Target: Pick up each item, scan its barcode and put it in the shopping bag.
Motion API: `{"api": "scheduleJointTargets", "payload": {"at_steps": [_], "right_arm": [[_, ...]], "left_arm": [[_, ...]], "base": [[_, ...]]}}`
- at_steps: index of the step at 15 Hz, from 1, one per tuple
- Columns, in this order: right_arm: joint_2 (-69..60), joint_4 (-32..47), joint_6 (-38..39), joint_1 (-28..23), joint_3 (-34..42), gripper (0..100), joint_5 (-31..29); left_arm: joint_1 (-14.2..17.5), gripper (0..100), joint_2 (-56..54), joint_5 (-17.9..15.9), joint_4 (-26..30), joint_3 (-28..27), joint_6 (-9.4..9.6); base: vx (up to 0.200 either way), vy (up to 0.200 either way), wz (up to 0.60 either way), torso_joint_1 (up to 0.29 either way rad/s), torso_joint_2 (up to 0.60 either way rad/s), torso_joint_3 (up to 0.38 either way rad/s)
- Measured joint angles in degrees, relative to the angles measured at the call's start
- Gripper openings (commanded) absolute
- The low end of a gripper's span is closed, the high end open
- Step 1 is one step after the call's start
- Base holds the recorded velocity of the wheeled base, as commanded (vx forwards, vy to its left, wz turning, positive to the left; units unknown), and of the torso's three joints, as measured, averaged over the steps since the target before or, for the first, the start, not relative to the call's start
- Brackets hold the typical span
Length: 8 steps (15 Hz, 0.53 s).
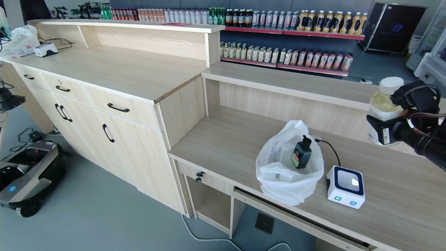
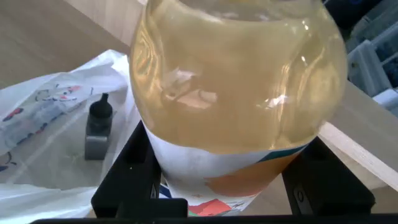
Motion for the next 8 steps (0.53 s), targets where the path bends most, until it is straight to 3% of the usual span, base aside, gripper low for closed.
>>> {"api": "scheduleJointTargets", "payload": {"at_steps": [2, 5, 6, 8], "right_arm": [[0.71, -0.04, 0.44, 1.32, -0.37, 0, 7.33], [3.58, 0.32, 3.17, 1.76, -0.52, 0, 30.26], [5.34, 0.73, 3.61, 1.82, -0.39, 0, 33.83], [9.17, 0.16, 3.78, 1.79, -0.41, 0, 35.46]], "left_arm": [[0.00, 100, 0.00, 0.02, 0.00, 0.00, 0.00], [-0.07, 100, 0.00, 0.00, 0.00, 0.00, 0.00], [0.05, 100, 0.00, 0.00, -0.02, 0.00, 0.00], [-0.05, 100, 0.00, 0.02, 0.00, 0.00, 0.00]], "base": [[0.000, 0.000, 0.00, 0.000, 0.00, 0.000], [0.000, 0.000, 0.00, 0.000, 0.00, 0.000], [0.000, 0.000, 0.00, 0.000, 0.00, 0.000], [0.000, 0.000, 0.00, 0.000, 0.00, 0.000]]}}
